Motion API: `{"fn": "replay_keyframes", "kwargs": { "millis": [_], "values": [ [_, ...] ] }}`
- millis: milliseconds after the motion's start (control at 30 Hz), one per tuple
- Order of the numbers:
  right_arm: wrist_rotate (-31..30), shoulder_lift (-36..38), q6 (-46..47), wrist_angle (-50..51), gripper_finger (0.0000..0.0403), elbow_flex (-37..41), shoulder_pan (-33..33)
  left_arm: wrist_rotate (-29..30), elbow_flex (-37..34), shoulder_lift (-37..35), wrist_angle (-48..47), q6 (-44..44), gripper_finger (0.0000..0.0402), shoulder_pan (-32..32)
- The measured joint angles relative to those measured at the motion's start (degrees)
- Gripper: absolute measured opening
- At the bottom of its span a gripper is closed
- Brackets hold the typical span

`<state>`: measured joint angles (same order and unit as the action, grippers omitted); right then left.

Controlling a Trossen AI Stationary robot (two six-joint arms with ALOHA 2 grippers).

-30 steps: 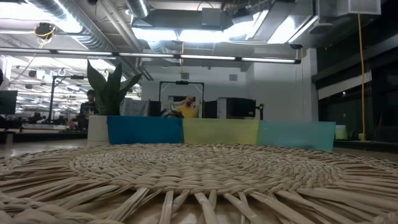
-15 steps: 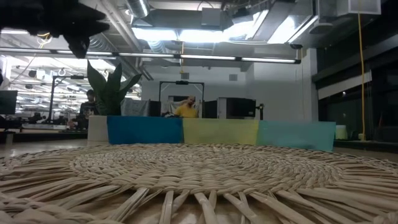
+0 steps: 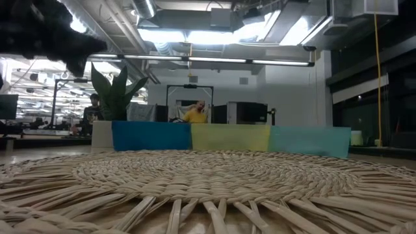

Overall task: Pick and place Granola Bars by type
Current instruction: Return to Home Position

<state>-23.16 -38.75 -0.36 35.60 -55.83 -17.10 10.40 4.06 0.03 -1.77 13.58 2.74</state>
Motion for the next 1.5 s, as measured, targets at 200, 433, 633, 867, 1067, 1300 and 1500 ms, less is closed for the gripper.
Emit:
{"fn": "replay_keyframes", "kwargs": {
  "millis": [200, 433, 633, 867, 1067, 1300, 1500],
  "values": [
    [-0.8, 2.5, -2.4, 0.2, 0.0005, 0.1, 0.0, 0.0, -0.1, 0.0, -3.5, 0.0, 0.0002, -1.1],
    [-0.8, 17.7, -1.3, -7.6, 0.0004, 14.3, 0.0, 8.3, 0.1, 0.3, -6.9, 3.7, 0.0005, -1.0],
    [5.2, 33.2, 1.7, -23.4, 0.0004, 32.1, 0.0, 6.1, 0.1, 0.4, -7.0, 3.7, 0.0002, -1.0],
    [23.3, 38.7, 7.6, -35.6, 0.0005, 42.7, 0.0, 6.4, 0.1, 0.4, -7.0, 3.7, 0.0004, -1.0],
    [25.9, 38.7, 3.4, -36.3, 0.0005, 46.4, 3.8, 6.4, 0.1, 0.5, -7.0, 3.7, 0.0007, -1.0],
    [30.0, 38.7, -1.2, -38.9, 0.0005, 50.1, 14.4, 6.4, 0.1, 0.5, -7.0, 3.7, 0.0004, -1.0],
    [35.3, 38.5, 1.6, -43.7, 0.0005, 55.5, 21.1, 6.5, 0.1, 0.5, -7.0, 3.7, 0.0008, -1.0]
  ]
}}
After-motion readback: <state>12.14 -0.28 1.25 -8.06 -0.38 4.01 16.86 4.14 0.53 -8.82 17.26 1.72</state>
